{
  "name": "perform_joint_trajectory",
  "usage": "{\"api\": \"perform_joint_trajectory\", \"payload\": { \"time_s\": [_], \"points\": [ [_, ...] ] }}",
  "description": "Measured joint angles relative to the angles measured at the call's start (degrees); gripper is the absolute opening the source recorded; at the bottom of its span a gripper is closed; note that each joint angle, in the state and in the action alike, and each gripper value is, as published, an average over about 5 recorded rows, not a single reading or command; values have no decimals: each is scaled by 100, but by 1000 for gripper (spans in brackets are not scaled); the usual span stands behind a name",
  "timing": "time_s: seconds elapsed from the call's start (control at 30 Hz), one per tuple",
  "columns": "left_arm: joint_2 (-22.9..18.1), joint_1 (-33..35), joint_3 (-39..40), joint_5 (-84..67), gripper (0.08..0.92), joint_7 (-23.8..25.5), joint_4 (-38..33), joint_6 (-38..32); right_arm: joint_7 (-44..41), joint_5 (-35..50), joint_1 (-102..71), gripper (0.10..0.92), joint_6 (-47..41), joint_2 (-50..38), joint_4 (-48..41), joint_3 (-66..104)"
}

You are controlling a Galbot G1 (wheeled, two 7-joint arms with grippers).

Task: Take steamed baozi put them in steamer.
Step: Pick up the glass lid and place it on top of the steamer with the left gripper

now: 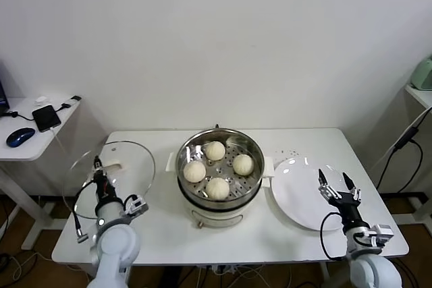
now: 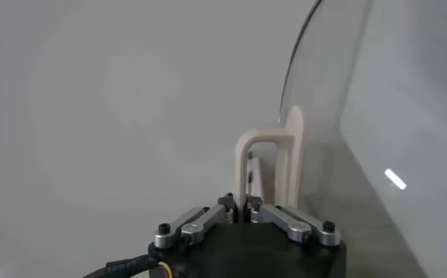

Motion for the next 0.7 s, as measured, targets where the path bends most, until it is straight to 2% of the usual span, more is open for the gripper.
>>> {"api": "perform_joint_trajectory", "payload": {
  "time_s": [0.33, 0.7],
  "points": [
    [-345, -29, 435, 804, 163, 847, -756, 415, -4, -7, -165, 823, 53, -71, -18, 48],
    [-586, -501, 1614, 1161, 163, 1410, -613, 658, -2, -50, -116, 823, 66, -35, -140, -8]
  ]
}}
